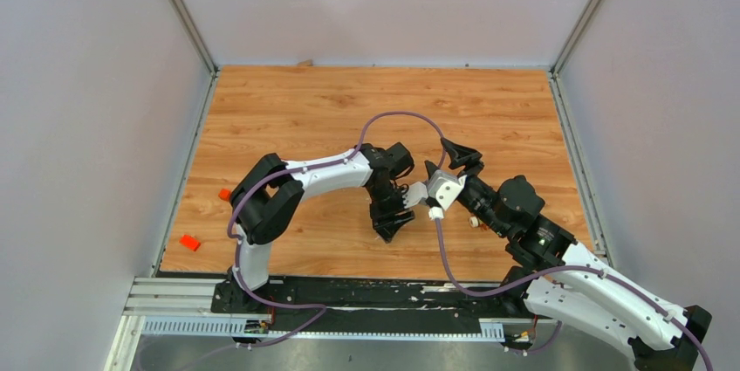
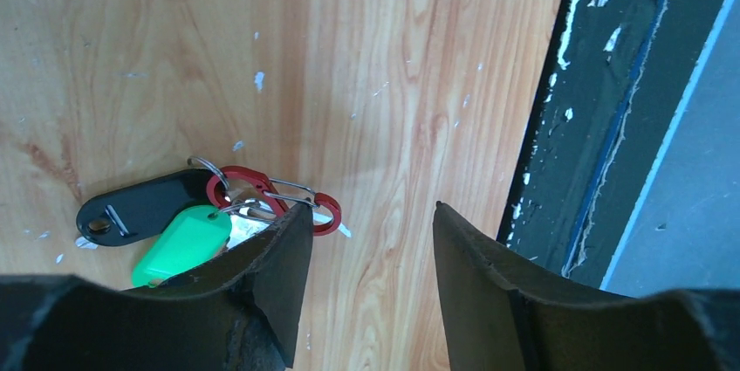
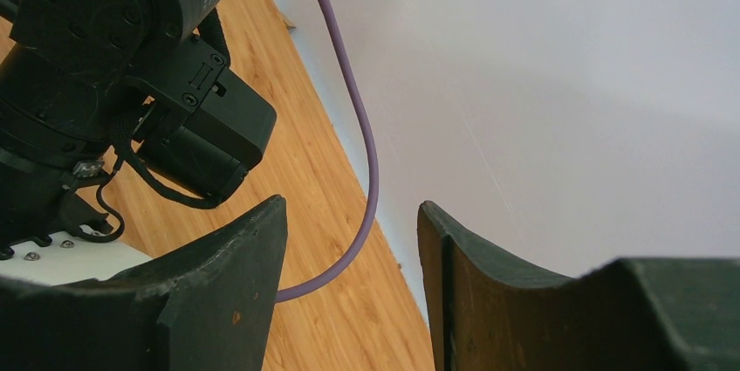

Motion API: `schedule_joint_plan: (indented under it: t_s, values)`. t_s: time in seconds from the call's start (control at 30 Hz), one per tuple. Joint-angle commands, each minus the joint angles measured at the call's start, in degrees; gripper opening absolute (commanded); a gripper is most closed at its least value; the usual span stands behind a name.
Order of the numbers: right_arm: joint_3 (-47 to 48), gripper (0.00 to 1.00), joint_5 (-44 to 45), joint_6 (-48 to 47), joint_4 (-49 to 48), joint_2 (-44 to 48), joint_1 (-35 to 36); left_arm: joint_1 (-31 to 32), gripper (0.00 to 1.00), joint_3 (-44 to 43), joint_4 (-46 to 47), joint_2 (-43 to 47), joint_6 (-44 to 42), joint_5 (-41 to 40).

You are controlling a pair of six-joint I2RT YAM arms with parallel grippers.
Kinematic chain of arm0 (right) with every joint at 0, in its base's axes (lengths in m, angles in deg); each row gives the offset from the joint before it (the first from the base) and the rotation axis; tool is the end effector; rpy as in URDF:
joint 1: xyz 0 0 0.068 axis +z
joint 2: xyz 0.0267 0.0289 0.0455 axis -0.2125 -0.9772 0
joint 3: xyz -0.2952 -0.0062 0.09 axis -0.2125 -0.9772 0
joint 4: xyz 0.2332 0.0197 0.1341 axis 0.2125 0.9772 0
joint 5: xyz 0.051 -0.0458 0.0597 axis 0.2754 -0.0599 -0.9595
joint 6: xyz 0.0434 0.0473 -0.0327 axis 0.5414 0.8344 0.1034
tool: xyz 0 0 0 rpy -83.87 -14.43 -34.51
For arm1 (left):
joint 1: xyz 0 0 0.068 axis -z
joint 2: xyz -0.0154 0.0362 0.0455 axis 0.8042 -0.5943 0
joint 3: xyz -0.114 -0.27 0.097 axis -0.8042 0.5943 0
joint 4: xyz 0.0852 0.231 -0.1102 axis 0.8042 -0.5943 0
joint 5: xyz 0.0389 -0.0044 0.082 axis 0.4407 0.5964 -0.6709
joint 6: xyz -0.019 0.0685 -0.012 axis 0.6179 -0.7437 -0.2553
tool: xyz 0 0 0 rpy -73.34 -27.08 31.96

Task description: Put the keys on the keyring

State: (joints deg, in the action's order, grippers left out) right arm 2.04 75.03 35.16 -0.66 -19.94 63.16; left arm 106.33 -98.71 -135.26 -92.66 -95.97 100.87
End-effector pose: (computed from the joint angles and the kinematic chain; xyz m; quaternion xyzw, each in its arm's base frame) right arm 0.1112 0.1261 0.3529 -0.5397 0.4649 -0.0600 0.6992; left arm 0.2147 -0.3336 0.1853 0.6123 0.7408 -0.2762 0.0040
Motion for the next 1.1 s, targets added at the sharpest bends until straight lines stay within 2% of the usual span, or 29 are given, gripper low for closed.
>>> schedule_joint_plan:
  t_s: [0.0,0.27,0.43,0.57,0.8,0.93,1.07]
  values:
    - [1.5,0.57,0.4,0.5,-1.3,0.6,-0.2,0.1,0.62,-1.7,-1.0,1.7,-0.8,3.9]
    - [1.2,0.57,0.5,0.3,-1.5,0.6,-0.2,-1.2,0.77,-1.1,0.6,3.5,0.4,1.8]
    - [1.2,0.57,0.6,0.3,-1.6,0.4,-0.2,-1.6,0.82,-0.9,0.9,3.7,0.7,1.8]
    - [1.2,0.57,0.5,0.4,-1.6,0.7,-0.2,-2.1,0.93,-0.8,1.2,4.5,0.8,2.0]
    - [1.4,0.57,0.5,0.6,-1.5,1.2,-0.2,-4.8,0.97,0.9,4.0,8.7,1.9,-0.6]
    - [1.6,0.59,0.9,1.3,-1.9,1.1,-0.3,-7.8,0.99,2.8,7.6,12.9,3.7,-6.4]
    - [2.0,0.65,1.2,2.4,-1.9,0.7,-0.9,-10.7,1.0,5.7,11.7,16.4,3.3,-8.9]
